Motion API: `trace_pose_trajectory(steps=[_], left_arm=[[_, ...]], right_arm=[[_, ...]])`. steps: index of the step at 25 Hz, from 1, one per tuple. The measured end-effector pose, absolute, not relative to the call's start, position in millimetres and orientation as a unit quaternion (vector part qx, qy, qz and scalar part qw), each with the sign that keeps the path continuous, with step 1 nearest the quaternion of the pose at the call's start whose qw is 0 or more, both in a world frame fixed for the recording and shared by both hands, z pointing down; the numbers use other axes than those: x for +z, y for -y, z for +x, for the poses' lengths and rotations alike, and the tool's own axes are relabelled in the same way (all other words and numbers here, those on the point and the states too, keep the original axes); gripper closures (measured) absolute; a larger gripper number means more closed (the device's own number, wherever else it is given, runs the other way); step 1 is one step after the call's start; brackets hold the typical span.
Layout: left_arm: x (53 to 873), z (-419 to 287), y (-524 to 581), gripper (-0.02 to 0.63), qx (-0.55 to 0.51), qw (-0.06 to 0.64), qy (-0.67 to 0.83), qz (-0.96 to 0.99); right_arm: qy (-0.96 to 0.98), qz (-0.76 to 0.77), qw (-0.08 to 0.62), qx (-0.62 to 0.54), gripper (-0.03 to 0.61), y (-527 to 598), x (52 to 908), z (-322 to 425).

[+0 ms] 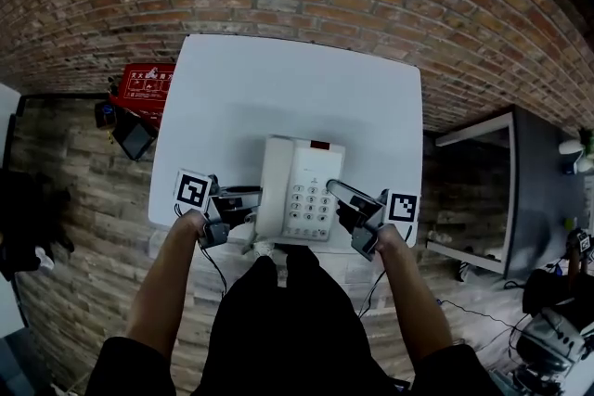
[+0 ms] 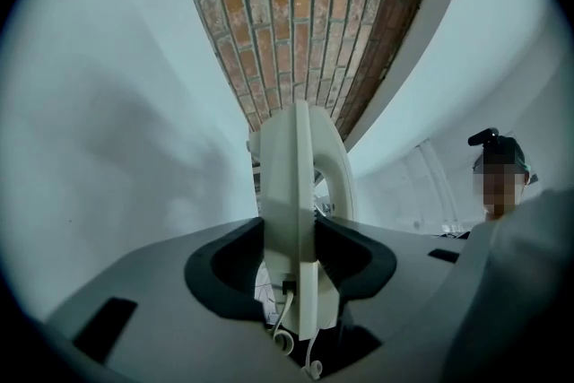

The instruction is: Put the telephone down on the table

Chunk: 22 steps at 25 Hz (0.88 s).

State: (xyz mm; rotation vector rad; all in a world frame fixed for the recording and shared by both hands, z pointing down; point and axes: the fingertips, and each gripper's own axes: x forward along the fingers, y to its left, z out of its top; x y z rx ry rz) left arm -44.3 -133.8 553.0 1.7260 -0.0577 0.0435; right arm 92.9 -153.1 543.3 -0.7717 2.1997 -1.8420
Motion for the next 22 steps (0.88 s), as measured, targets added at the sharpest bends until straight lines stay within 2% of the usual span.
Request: trace_pose_trajectory(steps=[22], left_arm=[[622,-39,185,0.433,0.048,0.698,0.079,0.71]], right_arm=[[-0.708,-0.254,0.073,-0.655,0.385,208,625,99]])
